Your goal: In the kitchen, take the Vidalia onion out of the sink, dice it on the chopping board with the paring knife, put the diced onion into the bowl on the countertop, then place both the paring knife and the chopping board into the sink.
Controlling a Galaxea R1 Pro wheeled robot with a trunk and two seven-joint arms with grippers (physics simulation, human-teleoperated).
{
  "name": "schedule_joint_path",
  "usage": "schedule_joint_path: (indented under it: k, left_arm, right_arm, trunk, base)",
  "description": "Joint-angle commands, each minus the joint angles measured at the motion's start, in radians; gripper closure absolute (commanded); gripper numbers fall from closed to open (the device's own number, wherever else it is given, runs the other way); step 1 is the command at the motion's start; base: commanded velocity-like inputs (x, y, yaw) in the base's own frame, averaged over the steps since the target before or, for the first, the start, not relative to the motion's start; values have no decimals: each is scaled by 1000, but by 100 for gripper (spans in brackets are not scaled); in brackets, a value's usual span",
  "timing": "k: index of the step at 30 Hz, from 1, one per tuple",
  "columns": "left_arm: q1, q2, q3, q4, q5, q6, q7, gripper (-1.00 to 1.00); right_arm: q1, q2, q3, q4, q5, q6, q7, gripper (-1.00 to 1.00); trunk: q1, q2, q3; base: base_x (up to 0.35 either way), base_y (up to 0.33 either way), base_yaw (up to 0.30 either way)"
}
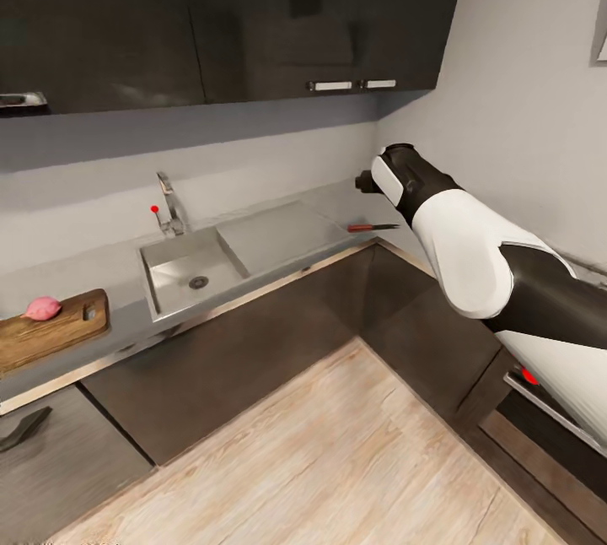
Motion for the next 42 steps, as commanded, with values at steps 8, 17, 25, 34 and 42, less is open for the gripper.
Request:
schedule_joint_path:
  k: [8,17,25,34,42]
  left_arm:
    - [-1,1,-9,-1,2,-2,8,-100]
    - [-1,1,-9,-1,2,-2,9,-100]
    - [-1,1,-9,-1,3,-2,9,-100]
    - [-1,1,-9,-1,3,-2,9,-100]
    - [-1,1,-9,-1,2,-3,9,-100]
  right_arm:
    - [-1,1,-9,-1,10,6,0,-100]
    - [9,1,-12,28,11,-25,-54,-100]
    - [33,1,-13,33,10,-127,-251,-100]
    - [35,-3,-14,33,-201,-172,-449,-100]
    - [35,-8,-14,81,-276,-204,-464,-100]
  trunk:
    - [1,-2,-2]
    - [1,-2,-2]
    - [1,-2,-2]
    - [1,-2,-2]
    - [1,-2,-2]
  base:
    - [229,-212,278]
    - [226,-208,278]
    - [44,-43,278]
    - [1,-1,222]
    - [0,0,91]
